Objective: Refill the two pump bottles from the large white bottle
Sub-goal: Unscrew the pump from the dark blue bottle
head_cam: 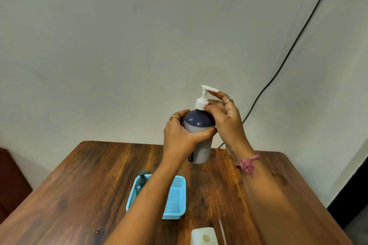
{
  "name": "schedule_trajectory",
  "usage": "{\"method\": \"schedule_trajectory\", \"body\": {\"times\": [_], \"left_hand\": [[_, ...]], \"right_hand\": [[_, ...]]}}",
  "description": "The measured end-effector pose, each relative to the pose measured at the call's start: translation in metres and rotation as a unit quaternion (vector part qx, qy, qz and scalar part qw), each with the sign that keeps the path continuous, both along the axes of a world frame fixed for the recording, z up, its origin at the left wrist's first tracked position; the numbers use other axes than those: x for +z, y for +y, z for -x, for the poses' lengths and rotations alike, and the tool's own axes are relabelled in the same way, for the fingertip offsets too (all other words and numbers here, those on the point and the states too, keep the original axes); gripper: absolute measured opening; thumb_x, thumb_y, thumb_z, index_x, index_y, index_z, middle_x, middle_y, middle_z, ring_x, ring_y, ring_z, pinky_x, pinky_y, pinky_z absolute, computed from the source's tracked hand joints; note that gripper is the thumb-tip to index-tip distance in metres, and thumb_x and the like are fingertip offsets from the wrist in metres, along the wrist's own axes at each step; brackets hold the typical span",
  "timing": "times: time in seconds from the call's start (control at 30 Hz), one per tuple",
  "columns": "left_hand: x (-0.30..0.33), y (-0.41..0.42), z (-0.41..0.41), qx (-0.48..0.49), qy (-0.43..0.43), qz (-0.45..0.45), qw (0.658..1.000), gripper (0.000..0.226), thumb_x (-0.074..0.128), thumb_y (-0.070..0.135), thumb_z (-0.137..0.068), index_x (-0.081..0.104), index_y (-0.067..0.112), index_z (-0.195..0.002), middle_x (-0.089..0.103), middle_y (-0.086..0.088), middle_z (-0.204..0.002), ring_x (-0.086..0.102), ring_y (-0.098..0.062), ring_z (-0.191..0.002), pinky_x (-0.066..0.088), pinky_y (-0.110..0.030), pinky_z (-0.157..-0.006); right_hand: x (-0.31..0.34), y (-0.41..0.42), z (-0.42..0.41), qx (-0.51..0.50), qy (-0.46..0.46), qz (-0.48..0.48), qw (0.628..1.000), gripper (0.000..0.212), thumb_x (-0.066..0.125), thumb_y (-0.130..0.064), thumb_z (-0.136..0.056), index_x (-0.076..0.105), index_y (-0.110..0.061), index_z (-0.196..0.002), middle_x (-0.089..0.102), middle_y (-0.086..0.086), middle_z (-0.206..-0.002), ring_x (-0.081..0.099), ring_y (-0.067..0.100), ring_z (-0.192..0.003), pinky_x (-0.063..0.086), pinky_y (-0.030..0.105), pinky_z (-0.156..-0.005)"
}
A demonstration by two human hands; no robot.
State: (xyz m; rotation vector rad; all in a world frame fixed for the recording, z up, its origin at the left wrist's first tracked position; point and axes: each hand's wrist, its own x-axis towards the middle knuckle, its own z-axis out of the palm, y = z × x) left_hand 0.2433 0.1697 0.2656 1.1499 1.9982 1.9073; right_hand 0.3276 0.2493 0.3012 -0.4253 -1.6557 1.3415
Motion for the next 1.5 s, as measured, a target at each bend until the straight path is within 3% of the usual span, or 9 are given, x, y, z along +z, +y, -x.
{"method": "schedule_trajectory", "body": {"times": [0.2, 0.37, 0.53, 0.7, 0.8, 0.93, 1.07, 1.23, 1.5], "left_hand": [[0.000, 0.003, 0.001, -0.013, -0.008, -0.003, 1.000, 0.081, 0.082, 0.051, -0.047, 0.048, 0.028, -0.117, 0.057, 0.009, -0.112, 0.058, -0.008, -0.101, 0.049, -0.016, -0.077], [-0.002, 0.003, 0.001, -0.006, 0.005, -0.001, 1.000, 0.092, 0.080, 0.058, -0.041, 0.048, 0.026, -0.121, 0.057, 0.006, -0.117, 0.058, -0.010, -0.104, 0.052, -0.025, -0.087], [-0.003, 0.004, 0.002, -0.009, -0.008, -0.001, 1.000, 0.089, 0.073, 0.062, -0.038, 0.049, 0.028, -0.117, 0.058, 0.009, -0.113, 0.059, -0.007, -0.102, 0.053, -0.022, -0.083], [-0.007, 0.003, 0.004, -0.004, 0.005, 0.017, 1.000, 0.092, 0.080, 0.059, -0.042, 0.047, 0.027, -0.121, 0.055, 0.007, -0.117, 0.057, -0.010, -0.103, 0.054, -0.025, -0.085], [-0.017, 0.002, 0.006, -0.003, 0.012, 0.033, 0.999, 0.081, 0.089, 0.043, -0.052, 0.044, 0.031, -0.118, 0.054, 0.008, -0.117, 0.056, -0.010, -0.104, 0.051, -0.022, -0.084], [-0.025, -0.001, 0.007, -0.005, 0.002, 0.035, 0.999, 0.081, 0.089, 0.044, -0.052, 0.042, 0.033, -0.117, 0.053, 0.009, -0.117, 0.055, -0.010, -0.105, 0.048, -0.017, -0.080], [-0.023, -0.003, 0.009, 0.006, -0.012, 0.024, 1.000, 0.084, 0.080, 0.057, -0.039, 0.045, 0.036, -0.112, 0.055, 0.011, -0.114, 0.057, -0.006, -0.102, 0.052, -0.022, -0.083], [-0.030, -0.005, 0.014, 0.008, -0.012, 0.039, 0.999, 0.087, 0.090, 0.039, -0.050, 0.046, 0.026, -0.124, 0.053, 0.006, -0.121, 0.054, -0.011, -0.108, 0.049, -0.021, -0.085], [-0.048, -0.023, 0.023, 0.022, -0.035, 0.051, 0.998, 0.094, 0.087, 0.053, -0.038, 0.046, 0.030, -0.119, 0.054, 0.008, -0.118, 0.056, -0.011, -0.106, 0.054, -0.036, -0.091]], "right_hand": [[-0.001, 0.001, 0.005, -0.047, -0.021, -0.053, 0.997, 0.053, 0.078, -0.022, -0.076, 0.052, -0.023, -0.122, 0.064, -0.002, -0.102, 0.064, 0.011, -0.098, 0.054, 0.028, -0.082], [0.001, 0.000, 0.003, 0.000, 0.014, 0.020, 1.000, 0.036, 0.051, -0.016, -0.095, 0.049, -0.017, -0.132, 0.063, -0.037, -0.092, 0.063, -0.006, -0.090, 0.051, 0.019, -0.077], [-0.004, 0.000, 0.007, -0.042, -0.013, -0.014, 0.999, 0.049, 0.077, -0.025, -0.077, 0.053, -0.025, -0.120, 0.066, 0.000, -0.100, 0.065, 0.009, -0.095, 0.055, 0.021, -0.077], [-0.001, 0.001, 0.005, -0.054, 0.007, -0.019, 0.998, 0.037, 0.074, -0.018, -0.081, 0.062, -0.021, -0.116, 0.071, -0.001, -0.094, 0.068, 0.011, -0.092, 0.056, 0.027, -0.077], [0.007, 0.003, 0.002, -0.060, 0.016, -0.045, 0.997, 0.036, 0.072, -0.013, -0.083, 0.061, -0.018, -0.117, 0.073, 0.001, -0.089, 0.067, 0.001, -0.083, 0.052, 0.014, -0.070], [0.011, 0.003, 0.002, -0.063, -0.054, -0.108, 0.991, 0.054, 0.077, -0.022, -0.078, 0.053, -0.021, -0.126, 0.068, -0.005, -0.101, 0.065, 0.005, -0.091, 0.054, 0.016, -0.075], [0.004, -0.002, 0.004, -0.066, -0.121, -0.106, 0.985, 0.056, 0.086, -0.030, -0.065, 0.056, -0.026, -0.113, 0.064, -0.013, -0.094, 0.065, -0.001, -0.081, 0.054, 0.014, -0.069], [0.016, -0.002, 0.001, -0.066, -0.050, -0.061, 0.995, 0.040, 0.083, -0.018, -0.070, 0.061, -0.021, -0.104, 0.072, -0.003, -0.097, 0.069, 0.003, -0.085, 0.054, 0.016, -0.072], [0.049, 0.002, -0.004, -0.070, 0.038, -0.012, 0.997, 0.043, 0.077, -0.012, -0.077, 0.061, -0.005, -0.116, 0.072, 0.003, -0.102, 0.069, 0.008, -0.092, 0.052, 0.016, -0.077]]}}
